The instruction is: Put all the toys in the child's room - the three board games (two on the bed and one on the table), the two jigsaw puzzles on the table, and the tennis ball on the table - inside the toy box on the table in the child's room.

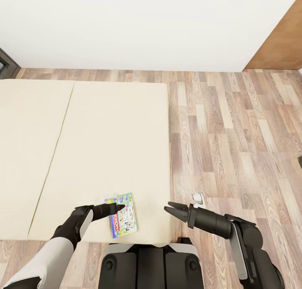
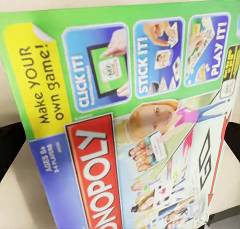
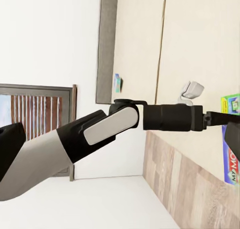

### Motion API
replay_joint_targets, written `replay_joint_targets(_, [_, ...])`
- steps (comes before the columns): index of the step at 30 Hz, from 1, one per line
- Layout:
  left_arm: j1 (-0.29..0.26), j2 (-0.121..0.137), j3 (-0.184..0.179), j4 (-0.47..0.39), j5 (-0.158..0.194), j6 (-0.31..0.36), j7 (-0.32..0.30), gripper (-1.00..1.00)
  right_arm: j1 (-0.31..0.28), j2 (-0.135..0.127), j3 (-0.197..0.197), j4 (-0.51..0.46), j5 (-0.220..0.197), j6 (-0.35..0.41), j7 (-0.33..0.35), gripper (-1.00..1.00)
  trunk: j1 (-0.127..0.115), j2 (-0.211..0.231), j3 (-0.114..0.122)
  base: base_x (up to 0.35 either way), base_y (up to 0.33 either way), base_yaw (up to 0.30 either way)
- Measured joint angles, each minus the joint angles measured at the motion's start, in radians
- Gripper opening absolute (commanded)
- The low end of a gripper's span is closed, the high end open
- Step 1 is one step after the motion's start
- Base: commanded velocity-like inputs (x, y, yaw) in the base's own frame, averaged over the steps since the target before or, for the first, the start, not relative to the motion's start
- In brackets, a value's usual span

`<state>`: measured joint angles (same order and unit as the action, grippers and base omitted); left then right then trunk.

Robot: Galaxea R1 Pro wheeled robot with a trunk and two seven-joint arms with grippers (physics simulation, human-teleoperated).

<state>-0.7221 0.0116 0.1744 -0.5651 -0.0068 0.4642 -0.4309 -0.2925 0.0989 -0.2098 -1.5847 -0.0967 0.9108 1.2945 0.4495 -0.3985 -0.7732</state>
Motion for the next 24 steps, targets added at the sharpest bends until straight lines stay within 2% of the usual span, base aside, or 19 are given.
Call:
replay_joint_targets(9, [0.000, -0.020, -0.002, 0.001, -0.003, -0.001, 0.004, 1.00, 0.000, 0.000, -0.002, 0.002, 0.002, -0.007, -0.001, 1.00, 0.000, 0.000, 0.000, 0.000, -0.102, 0.000])
replay_joint_targets(24, [0.000, -0.038, -0.005, 0.000, -0.003, -0.005, 0.005, 1.00, -0.001, 0.000, -0.003, 0.002, 0.002, -0.008, -0.001, 1.00, 0.000, 0.000, 0.000, 0.000, -0.076, 0.000])
